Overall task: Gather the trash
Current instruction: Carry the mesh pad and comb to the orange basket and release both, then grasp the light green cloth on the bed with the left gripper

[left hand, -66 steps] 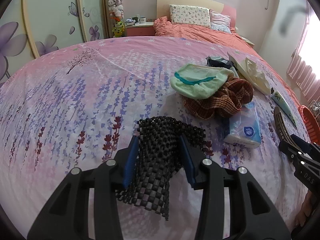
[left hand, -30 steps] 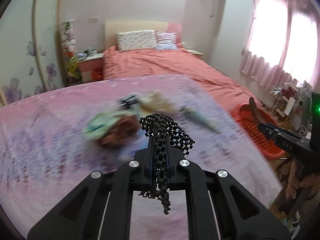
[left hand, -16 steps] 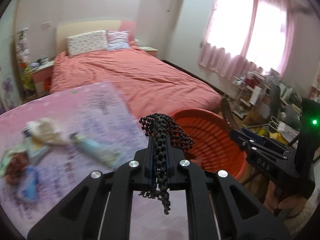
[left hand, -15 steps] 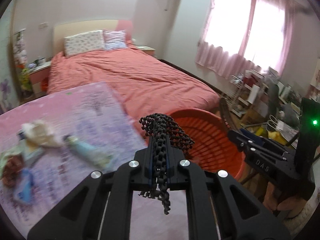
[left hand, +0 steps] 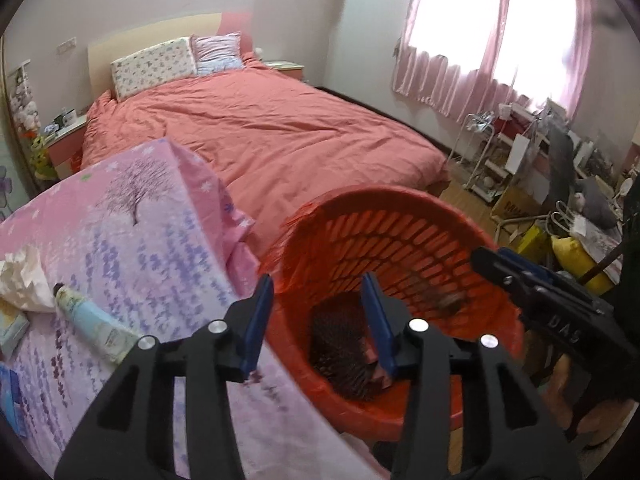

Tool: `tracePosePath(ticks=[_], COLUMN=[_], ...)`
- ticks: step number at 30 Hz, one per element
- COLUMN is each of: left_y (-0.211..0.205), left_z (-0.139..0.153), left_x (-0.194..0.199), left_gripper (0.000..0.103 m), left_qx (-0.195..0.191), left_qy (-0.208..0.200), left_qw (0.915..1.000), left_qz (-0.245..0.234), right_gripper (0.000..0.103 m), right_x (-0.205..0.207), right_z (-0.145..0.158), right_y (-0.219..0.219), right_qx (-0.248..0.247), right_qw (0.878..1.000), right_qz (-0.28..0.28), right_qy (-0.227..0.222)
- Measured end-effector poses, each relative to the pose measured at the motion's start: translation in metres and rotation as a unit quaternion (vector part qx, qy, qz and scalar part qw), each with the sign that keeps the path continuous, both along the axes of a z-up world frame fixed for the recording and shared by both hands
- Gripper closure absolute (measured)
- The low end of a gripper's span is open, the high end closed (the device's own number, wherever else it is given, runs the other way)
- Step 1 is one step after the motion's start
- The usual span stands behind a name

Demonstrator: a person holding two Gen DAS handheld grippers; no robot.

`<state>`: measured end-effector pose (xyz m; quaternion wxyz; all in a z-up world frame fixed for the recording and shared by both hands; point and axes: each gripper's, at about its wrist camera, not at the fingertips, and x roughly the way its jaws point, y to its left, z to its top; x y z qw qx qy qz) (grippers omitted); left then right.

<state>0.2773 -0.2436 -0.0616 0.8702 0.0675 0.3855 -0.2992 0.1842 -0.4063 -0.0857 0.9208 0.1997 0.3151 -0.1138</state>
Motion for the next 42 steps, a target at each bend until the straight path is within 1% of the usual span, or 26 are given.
tracePosePath(ticks=[3, 6, 8, 12, 14, 16, 17, 19, 20, 21, 22, 23, 24, 25, 26, 28, 30, 31, 33, 34, 35, 38, 42], left_y=[0.019, 0.043, 0.065, 0.114, 0.145, 0.178, 0.203, 0.234, 0.260, 0.274, 0.295, 0.309, 0.320, 0.332, 0.338, 0.349, 0.351, 0.351, 0.348, 0.345, 0.344, 0.350, 0.370], left_z=[-0.003, 0.000, 0.004, 0.014, 0.021, 0.027, 0.030, 0.034, 0.036, 0.037, 0.036, 0.035, 0.032, 0.029, 0.027, 0.019, 0.013, 0.011, 0.009, 0.008, 0.008, 0.013, 0.027], left_x=[0.000, -0.001, -0.005, -0.006, -0.004, 0.002, 0.006, 0.011, 0.017, 0.020, 0.028, 0.034, 0.040, 0.047, 0.051, 0.058, 0.059, 0.058, 0.054, 0.050, 0.049, 0.040, 0.026], left_gripper=[0.053, 0.051, 0.047, 0.045, 0.045, 0.045, 0.045, 0.045, 0.045, 0.045, 0.045, 0.046, 0.047, 0.051, 0.054, 0.054, 0.054, 0.056, 0.070, 0.087, 0.093, 0.097, 0.098], left_qx=[0.009, 0.019, 0.028, 0.040, 0.044, 0.050, 0.054, 0.059, 0.060, 0.061, 0.064, 0.067, 0.067, 0.061, 0.055, 0.032, 0.020, 0.020, 0.024, 0.028, 0.029, 0.024, 0.003], left_qy=[0.003, -0.003, -0.014, -0.027, -0.033, -0.040, -0.043, -0.046, -0.047, -0.046, -0.042, -0.036, -0.027, -0.014, -0.004, 0.020, 0.033, 0.034, 0.025, 0.024, 0.022, 0.005, -0.011], left_qw=[0.9999, 0.9994, 0.9985, 0.9952, 0.9920, 0.9873, 0.9829, 0.9758, 0.9697, 0.9667, 0.9611, 0.9569, 0.9546, 0.9536, 0.9537, 0.9562, 0.9594, 0.9607, 0.9638, 0.9655, 0.9657, 0.9639, 0.9573], left_qz=[0.013, 0.028, 0.044, 0.085, 0.114, 0.146, 0.171, 0.206, 0.232, 0.245, 0.265, 0.280, 0.289, 0.294, 0.296, 0.290, 0.279, 0.275, 0.264, 0.258, 0.257, 0.265, 0.289], right_gripper=[0.054, 0.054, 0.053, 0.053, 0.053, 0.053, 0.052, 0.052, 0.052, 0.052, 0.052, 0.052, 0.052, 0.053, 0.053, 0.053, 0.053, 0.053, 0.053, 0.053, 0.053, 0.053, 0.053], right_x=[-0.003, -0.004, -0.004, -0.003, -0.002, -0.002, -0.001, 0.000, 0.000, 0.001, 0.001, 0.002, 0.004, 0.005, 0.005, 0.007, 0.009, 0.010, 0.012, 0.013, 0.014, 0.015, 0.015], right_z=[-0.004, -0.003, -0.001, 0.002, 0.003, 0.005, 0.005, 0.007, 0.007, 0.007, 0.007, 0.007, 0.007, 0.007, 0.007, 0.007, 0.007, 0.006, 0.005, 0.004, 0.004, 0.002, 0.002], right_y=[0.006, 0.020, 0.030, 0.058, 0.069, 0.084, 0.092, 0.106, 0.113, 0.120, 0.126, 0.132, 0.138, 0.144, 0.149, 0.161, 0.171, 0.175, 0.182, 0.186, 0.189, 0.200, 0.214], right_qx=[-0.004, -0.020, -0.034, -0.053, -0.059, -0.064, -0.064, -0.066, -0.067, -0.068, -0.070, -0.073, -0.075, -0.076, -0.077, -0.081, -0.085, -0.087, -0.089, -0.091, -0.092, -0.094, -0.100], right_qw=[1.000, 1.000, 0.999, 0.998, 0.997, 0.996, 0.995, 0.994, 0.994, 0.993, 0.992, 0.992, 0.991, 0.990, 0.990, 0.988, 0.986, 0.986, 0.985, 0.984, 0.984, 0.982, 0.979], right_qz=[-0.004, 0.001, 0.008, 0.033, 0.044, 0.058, 0.064, 0.077, 0.084, 0.089, 0.095, 0.099, 0.105, 0.109, 0.113, 0.123, 0.131, 0.134, 0.140, 0.142, 0.144, 0.152, 0.165], right_qy=[0.012, 0.022, 0.024, 0.029, 0.031, 0.032, 0.033, 0.034, 0.035, 0.036, 0.037, 0.039, 0.040, 0.041, 0.042, 0.045, 0.049, 0.051, 0.055, 0.057, 0.058, 0.061, 0.063])
